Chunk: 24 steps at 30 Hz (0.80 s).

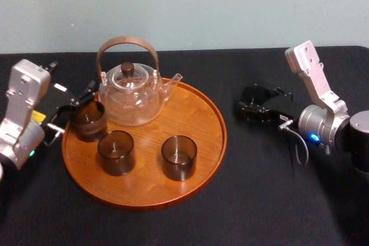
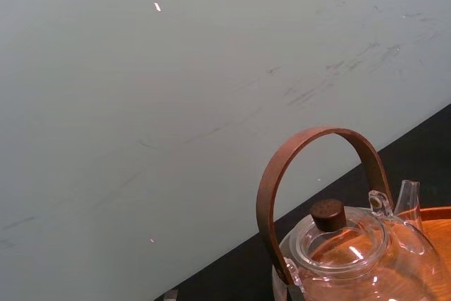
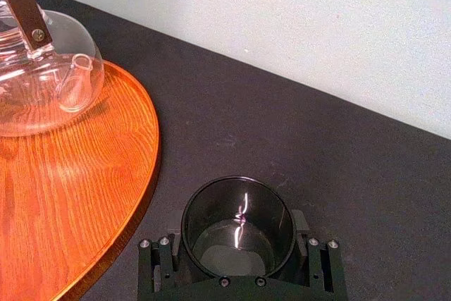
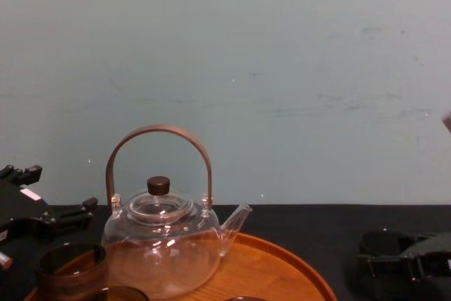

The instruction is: Pick up the glass from the table and place it on the tray.

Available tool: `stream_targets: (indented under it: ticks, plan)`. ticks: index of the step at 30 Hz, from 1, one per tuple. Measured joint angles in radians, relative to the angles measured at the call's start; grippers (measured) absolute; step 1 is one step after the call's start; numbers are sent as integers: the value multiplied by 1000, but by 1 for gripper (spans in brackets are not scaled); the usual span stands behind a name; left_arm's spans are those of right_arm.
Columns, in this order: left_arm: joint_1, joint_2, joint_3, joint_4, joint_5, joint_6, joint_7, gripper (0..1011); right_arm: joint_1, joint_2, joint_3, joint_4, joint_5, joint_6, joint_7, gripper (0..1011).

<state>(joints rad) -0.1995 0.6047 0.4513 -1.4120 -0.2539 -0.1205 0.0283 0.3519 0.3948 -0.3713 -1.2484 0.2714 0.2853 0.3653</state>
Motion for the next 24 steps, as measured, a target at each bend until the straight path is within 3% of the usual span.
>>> stream_targets:
  ticks: [15,24]
  plan:
    - [0,0,0,0,0,0,0,1001,-3,2,3,-4,3,-1,2,905]
    - [0,0,0,0,0,0,0,1001,-19,49,16,-79,36,-38,94,905]
